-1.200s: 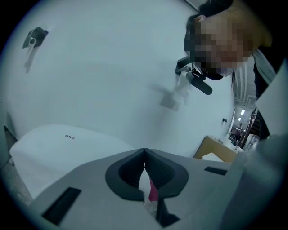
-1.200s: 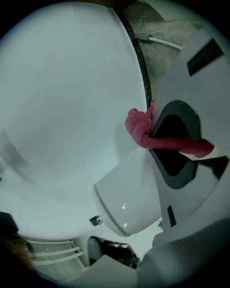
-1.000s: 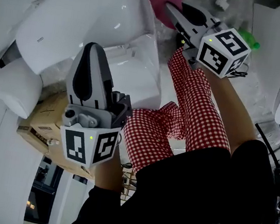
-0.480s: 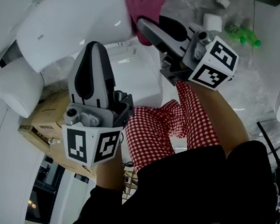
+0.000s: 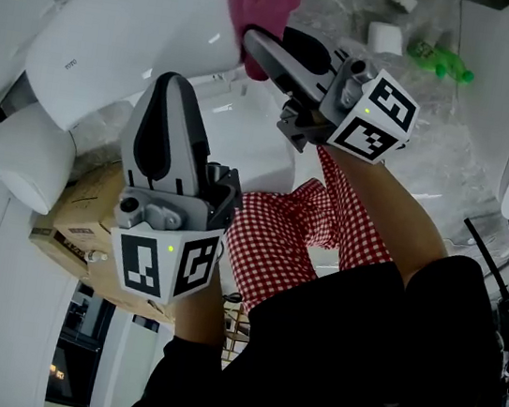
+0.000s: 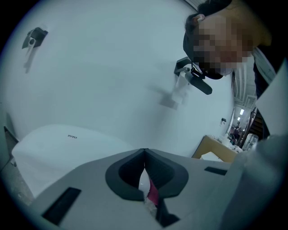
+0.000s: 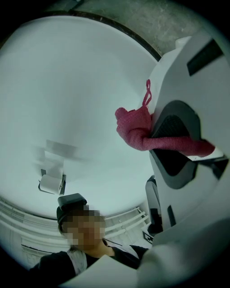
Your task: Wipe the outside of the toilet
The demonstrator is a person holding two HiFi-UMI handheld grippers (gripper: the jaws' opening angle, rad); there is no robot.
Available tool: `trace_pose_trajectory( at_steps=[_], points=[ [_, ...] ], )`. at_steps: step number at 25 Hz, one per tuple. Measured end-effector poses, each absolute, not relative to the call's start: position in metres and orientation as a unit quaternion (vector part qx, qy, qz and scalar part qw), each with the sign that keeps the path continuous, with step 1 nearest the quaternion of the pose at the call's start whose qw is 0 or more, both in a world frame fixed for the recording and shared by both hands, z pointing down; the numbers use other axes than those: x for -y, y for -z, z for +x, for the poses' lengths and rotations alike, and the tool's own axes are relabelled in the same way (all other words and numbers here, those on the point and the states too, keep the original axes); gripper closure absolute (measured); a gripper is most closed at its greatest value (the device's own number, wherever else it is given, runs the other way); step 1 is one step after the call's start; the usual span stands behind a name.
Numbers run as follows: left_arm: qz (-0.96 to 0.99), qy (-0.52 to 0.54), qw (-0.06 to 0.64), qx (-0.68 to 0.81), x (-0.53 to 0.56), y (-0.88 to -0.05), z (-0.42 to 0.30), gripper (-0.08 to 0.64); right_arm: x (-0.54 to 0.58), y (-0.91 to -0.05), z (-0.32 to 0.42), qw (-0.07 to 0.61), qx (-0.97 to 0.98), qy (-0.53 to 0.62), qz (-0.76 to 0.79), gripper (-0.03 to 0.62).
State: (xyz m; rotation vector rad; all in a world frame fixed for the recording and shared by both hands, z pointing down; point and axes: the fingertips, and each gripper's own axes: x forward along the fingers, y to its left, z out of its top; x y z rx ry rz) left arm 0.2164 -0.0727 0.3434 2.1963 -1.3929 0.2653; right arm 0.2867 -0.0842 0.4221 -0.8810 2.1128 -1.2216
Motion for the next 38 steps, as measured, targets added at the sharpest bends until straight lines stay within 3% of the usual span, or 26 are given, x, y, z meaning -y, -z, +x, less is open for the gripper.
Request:
trace_pose_trajectory(
  at_steps=[38],
  points=[
    [0.806,-0.094,0.272,0.518,0.063,-0.355,0.212,0.551,0.088,-0.501,0.299,0.229,-0.745,0.485,-0.397,0.538]
  ],
)
